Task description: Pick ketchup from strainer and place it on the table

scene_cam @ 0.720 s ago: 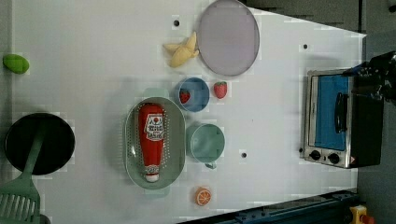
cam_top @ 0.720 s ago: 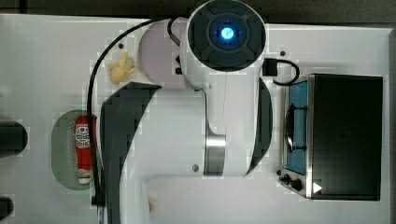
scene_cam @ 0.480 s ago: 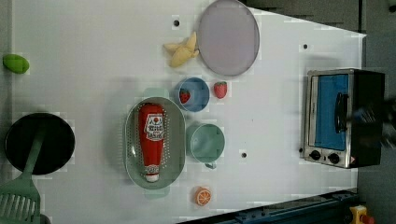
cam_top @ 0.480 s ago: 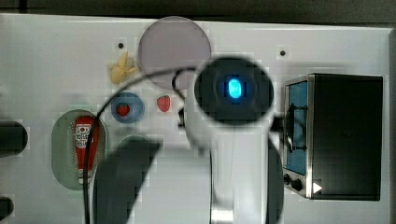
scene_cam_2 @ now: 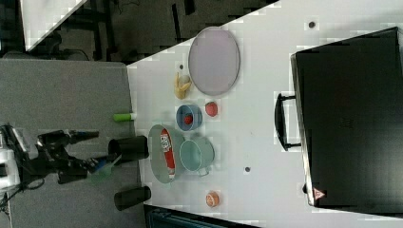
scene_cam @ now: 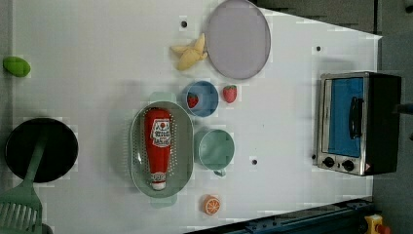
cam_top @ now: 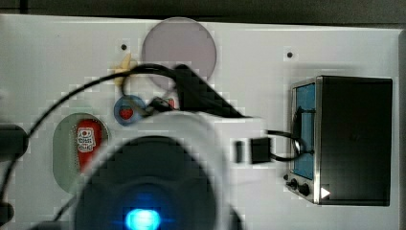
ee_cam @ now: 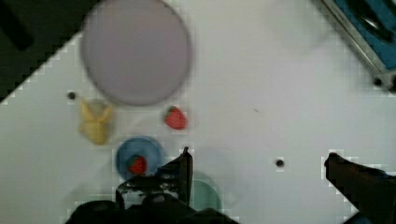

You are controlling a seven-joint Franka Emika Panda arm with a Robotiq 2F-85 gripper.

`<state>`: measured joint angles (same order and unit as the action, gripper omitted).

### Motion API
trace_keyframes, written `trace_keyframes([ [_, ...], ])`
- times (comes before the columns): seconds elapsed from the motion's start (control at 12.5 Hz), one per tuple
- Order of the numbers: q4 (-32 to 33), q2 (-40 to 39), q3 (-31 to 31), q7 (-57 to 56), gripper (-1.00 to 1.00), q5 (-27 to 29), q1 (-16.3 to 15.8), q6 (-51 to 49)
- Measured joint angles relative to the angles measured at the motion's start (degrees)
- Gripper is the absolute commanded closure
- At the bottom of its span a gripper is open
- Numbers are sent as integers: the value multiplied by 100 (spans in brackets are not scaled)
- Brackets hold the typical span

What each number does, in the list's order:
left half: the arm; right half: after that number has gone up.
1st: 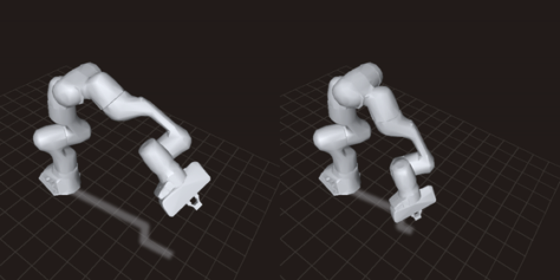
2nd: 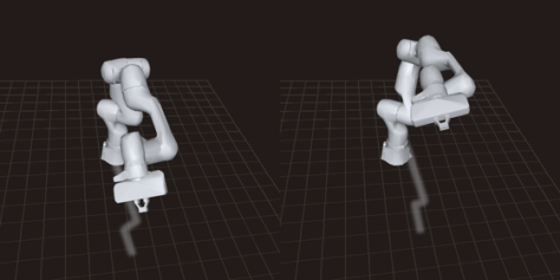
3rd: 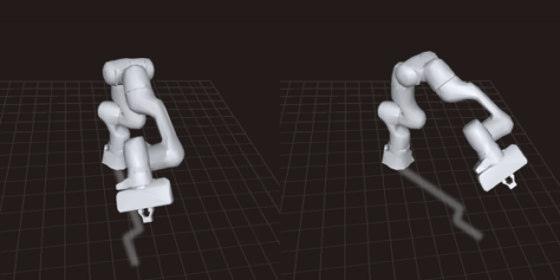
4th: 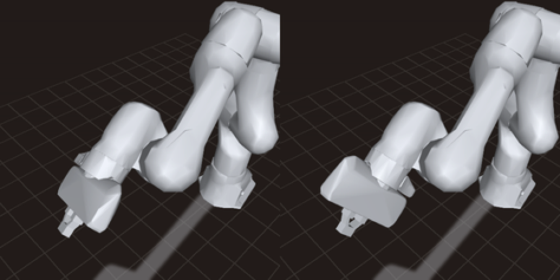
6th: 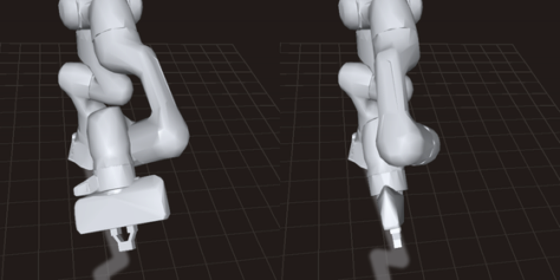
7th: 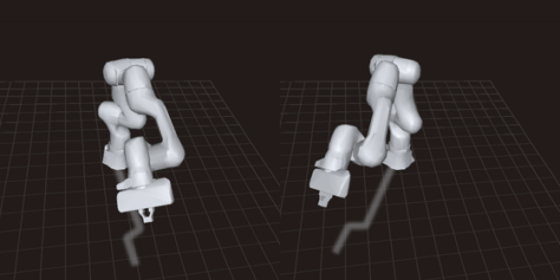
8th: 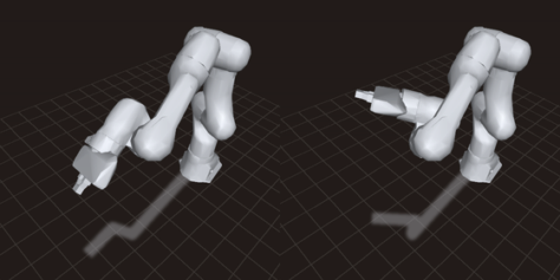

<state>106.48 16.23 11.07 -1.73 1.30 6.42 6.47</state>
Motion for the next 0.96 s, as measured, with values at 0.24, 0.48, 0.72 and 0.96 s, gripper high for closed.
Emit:
trace_keyframes([
  [0.24,17,-515,904,2,-100,-9,-36,465],
  [0.48,173,-1096,1870,15,-100,45,-215,809],
  [0.72,280,-1583,2519,17,-100,96,-473,975],
  [0.96,341,-2007,3075,37,-100,85,-539,1161],
])
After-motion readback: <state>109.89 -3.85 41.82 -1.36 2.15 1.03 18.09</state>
